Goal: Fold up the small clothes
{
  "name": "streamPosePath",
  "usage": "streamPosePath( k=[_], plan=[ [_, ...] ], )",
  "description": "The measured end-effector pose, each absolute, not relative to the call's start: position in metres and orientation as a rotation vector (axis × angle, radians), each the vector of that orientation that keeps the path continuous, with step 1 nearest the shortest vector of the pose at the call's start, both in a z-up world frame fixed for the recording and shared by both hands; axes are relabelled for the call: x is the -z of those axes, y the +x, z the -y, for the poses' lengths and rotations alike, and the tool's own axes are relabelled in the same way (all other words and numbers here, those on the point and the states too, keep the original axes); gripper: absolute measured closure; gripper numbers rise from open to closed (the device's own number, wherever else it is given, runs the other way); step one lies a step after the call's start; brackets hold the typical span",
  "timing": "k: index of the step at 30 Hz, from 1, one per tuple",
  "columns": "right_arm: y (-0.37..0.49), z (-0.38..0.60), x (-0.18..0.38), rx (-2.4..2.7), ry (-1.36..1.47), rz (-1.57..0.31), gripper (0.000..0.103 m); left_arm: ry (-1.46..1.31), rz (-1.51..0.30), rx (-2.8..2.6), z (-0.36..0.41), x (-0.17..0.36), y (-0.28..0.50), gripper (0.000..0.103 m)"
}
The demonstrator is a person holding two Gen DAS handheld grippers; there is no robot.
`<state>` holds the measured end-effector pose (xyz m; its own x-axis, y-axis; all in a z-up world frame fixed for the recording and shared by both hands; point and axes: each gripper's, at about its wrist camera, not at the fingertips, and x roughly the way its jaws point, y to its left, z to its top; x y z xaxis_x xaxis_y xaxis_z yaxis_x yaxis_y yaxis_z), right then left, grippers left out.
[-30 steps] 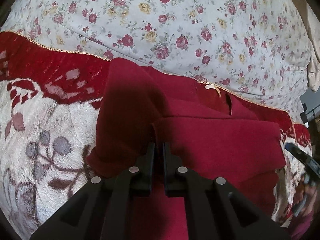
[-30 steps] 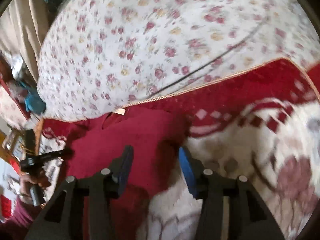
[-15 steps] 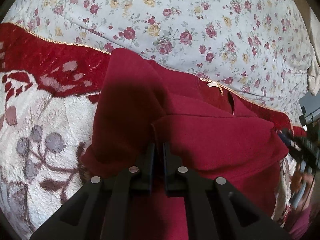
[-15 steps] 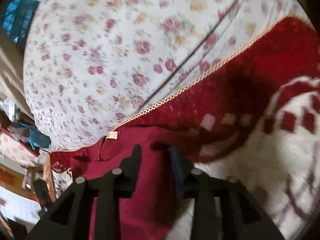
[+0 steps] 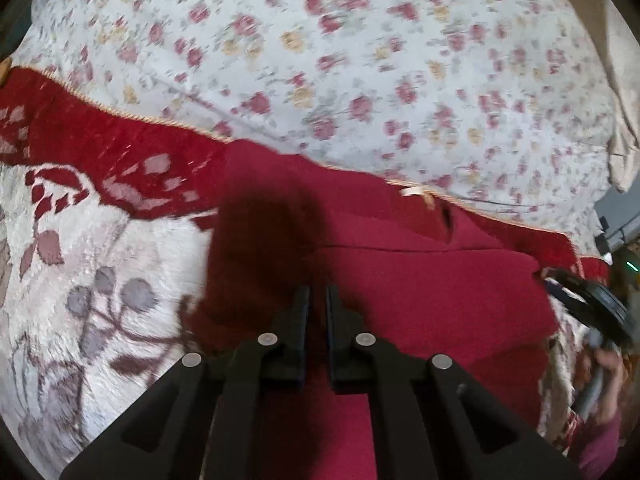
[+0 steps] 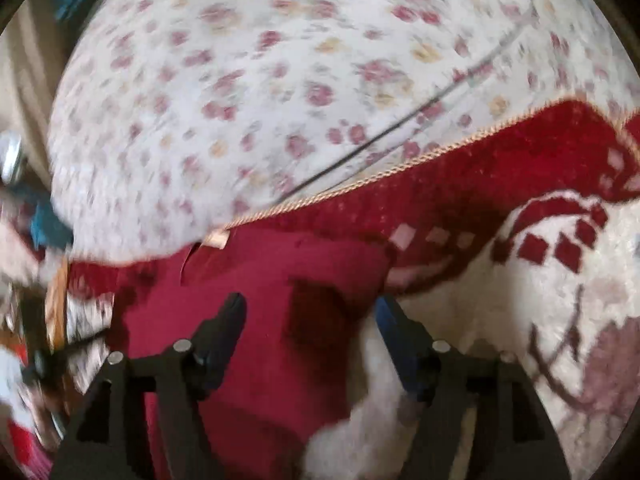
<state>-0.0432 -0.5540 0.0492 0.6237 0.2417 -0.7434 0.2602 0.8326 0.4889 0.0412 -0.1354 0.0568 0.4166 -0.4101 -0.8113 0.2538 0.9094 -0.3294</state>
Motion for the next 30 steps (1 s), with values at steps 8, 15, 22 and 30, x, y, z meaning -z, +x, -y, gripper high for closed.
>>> streamPosePath(
  k=[8,15,22,30],
  plan=[
    [0.000,0.566,-0.008,0.030,0.649,-0.971,0.076,-0.080,-1.076,0.517,0.173,-0.055,0.023,0.103],
    [-0.027,0.585,-0.005,0.133,0.684,-0.959,0.042,-0.097,-1.136,0.514,0.172,-0.026,0.026,0.103],
    [-0.054,0.542,-0.039,0.059,0.426,-0.946,0.045,-0.080,-1.122,0.484,0.168,-0.036,0.012,0.103],
    [-0.080,0.525,-0.040,0.116,0.382,-1.026,0.045,0.044,-1.073,0.377,0.142,-0.051,-0.029,0.103]
  ],
)
